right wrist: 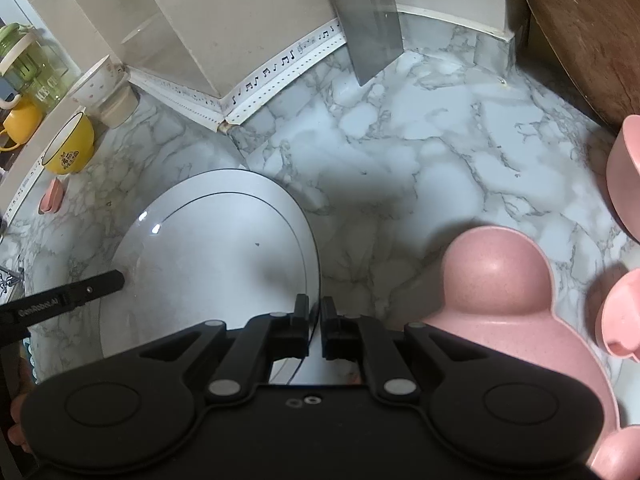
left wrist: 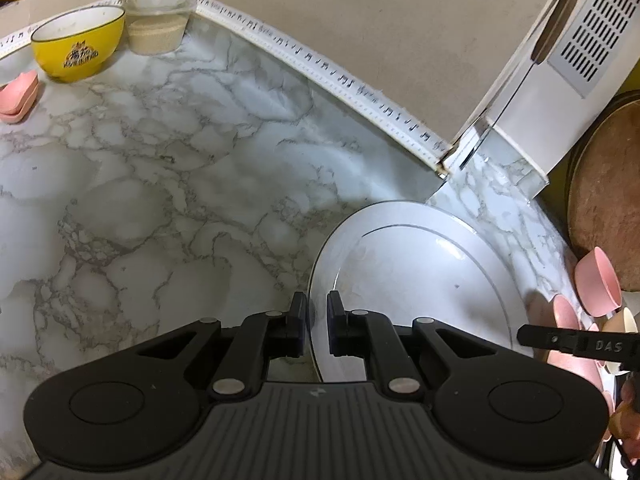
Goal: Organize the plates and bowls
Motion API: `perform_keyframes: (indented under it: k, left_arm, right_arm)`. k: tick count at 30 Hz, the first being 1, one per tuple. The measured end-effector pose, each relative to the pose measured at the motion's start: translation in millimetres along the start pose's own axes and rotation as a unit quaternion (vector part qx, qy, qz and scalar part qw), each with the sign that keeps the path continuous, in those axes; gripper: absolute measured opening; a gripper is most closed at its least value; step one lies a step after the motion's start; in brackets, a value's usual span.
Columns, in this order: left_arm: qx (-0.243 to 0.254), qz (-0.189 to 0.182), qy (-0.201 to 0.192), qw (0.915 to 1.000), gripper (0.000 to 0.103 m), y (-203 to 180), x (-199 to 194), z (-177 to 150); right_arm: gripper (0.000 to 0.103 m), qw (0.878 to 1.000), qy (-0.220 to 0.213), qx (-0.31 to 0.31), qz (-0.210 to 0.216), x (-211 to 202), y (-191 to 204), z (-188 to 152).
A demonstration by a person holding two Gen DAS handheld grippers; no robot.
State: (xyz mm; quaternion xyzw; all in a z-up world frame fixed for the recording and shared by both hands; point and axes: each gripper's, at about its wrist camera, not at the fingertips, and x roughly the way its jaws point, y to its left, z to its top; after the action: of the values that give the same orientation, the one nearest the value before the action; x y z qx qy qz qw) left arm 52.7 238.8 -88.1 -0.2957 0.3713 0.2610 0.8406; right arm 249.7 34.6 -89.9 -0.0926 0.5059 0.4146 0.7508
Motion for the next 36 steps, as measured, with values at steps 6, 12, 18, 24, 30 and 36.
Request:
perform_keyframes:
  k: [6, 12, 18, 24, 30, 36]
  left_arm:
    - [0.005, 0.001, 0.006, 1.0000, 0.009, -1.7, 1.3, -0.6]
    - [0.014, 0.007, 0.008, 0.9998, 0.010, -1.9, -2.7, -2.6]
    - [0.035, 0.005, -0.007, 0.9993, 0.010, -4.0, -17.3, -2.8]
    - [0.066, -0.019, -0.025, 0.9973, 0.010, -12.4, -35.0, -0.4]
    - [0.082, -0.068, -0.028, 0.9939, 0.011, -20.4, -48.4, 4.0]
    - [0.118, -0.101, -0.036, 0.9872, 0.019, -36.4, -62.2, 1.9]
  right_arm:
    - [0.007, 1.000, 0.005, 0.014, 0.002, 0.7, -2.0, 1.1]
    - [0.017, 1.000, -0.005, 0.029, -0.008, -8.0, -4.4, -0.6]
    - [0.025, 0.999, -0.026, 0.027, -0.012, -25.9, 4.2, -7.4]
    - [0.031, 0.998, -0.053, 0.024, -0.022, -49.8, 17.8, -15.6]
    - [0.035, 0.996, -0.075, 0.039, -0.032, -72.6, 26.8, -28.0]
    - [0.039, 0.992, -0.108, 0.044, -0.050, -101.5, 39.1, -45.7]
